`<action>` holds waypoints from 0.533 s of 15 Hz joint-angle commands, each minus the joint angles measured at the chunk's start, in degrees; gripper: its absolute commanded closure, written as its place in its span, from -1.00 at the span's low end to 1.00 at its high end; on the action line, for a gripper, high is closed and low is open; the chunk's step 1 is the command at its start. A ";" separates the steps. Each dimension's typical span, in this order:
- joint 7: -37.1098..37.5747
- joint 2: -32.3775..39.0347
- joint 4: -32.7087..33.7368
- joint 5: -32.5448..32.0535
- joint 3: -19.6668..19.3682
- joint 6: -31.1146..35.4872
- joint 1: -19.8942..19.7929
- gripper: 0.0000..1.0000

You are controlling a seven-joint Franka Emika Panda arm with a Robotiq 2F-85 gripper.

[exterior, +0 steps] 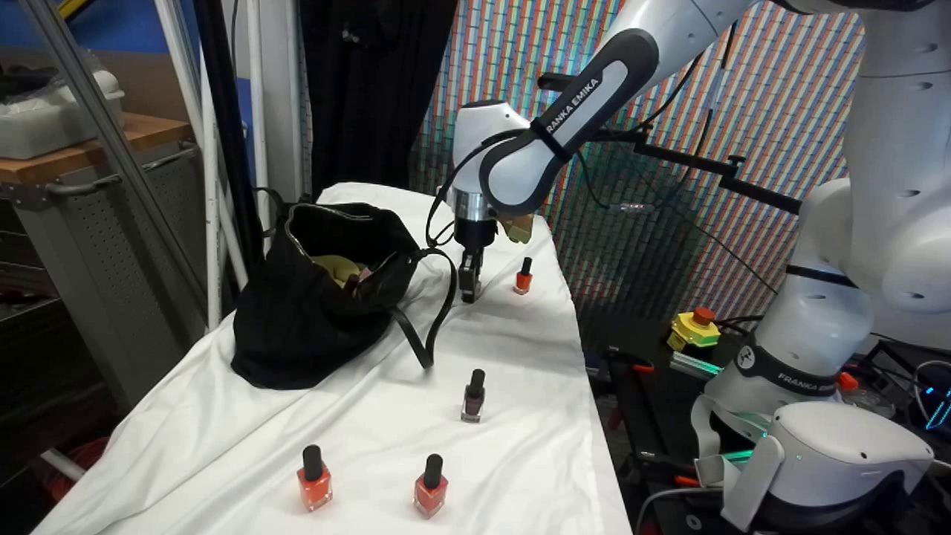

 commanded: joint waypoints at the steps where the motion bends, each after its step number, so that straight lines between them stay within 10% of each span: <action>1: 0.91 -1.49 0.74 -3.82 -1.00 -4.24 1.20 0.56; 8: 1.73 -6.92 0.75 -9.95 -1.53 -8.84 1.89 0.56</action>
